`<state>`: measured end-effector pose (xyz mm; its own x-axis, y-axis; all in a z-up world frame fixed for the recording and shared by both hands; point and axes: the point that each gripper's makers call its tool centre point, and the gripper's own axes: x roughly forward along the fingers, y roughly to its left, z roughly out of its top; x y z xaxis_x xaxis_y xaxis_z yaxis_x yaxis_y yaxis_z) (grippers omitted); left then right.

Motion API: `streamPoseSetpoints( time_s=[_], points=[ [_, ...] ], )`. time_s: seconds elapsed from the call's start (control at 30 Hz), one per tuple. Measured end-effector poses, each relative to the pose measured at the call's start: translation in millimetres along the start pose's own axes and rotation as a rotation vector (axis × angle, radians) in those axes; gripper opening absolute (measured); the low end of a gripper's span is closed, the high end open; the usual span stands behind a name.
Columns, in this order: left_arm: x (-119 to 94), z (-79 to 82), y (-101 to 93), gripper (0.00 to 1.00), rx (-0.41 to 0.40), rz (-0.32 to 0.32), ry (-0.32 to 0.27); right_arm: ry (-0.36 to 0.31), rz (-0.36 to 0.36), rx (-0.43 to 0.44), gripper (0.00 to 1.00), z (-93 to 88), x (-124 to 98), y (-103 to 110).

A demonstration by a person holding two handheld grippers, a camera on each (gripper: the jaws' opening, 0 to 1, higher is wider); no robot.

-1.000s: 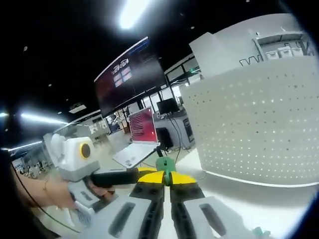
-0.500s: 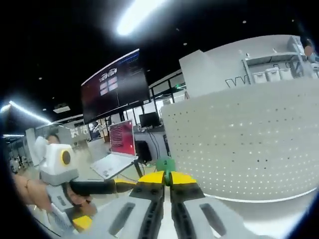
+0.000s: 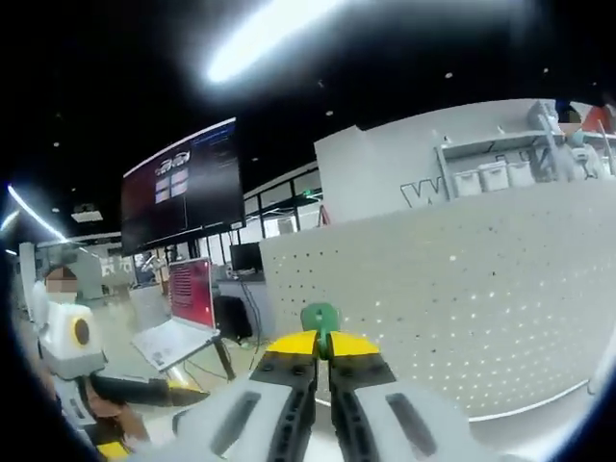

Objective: Insert the hook assembly into the mounting plate slot until the hook locks in place.

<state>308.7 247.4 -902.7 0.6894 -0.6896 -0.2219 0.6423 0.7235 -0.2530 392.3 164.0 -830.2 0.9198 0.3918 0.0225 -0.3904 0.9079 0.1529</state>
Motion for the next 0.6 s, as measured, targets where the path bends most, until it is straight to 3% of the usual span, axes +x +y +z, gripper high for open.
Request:
streamPoseSetpoints(
  time_s=[0.6],
  points=[
    [1.6,-6.2,8.3,1.00,-0.015,0.007,0.019,-0.105,-0.210,-0.040,0.00,32.8,23.3,-83.9]
  ],
)
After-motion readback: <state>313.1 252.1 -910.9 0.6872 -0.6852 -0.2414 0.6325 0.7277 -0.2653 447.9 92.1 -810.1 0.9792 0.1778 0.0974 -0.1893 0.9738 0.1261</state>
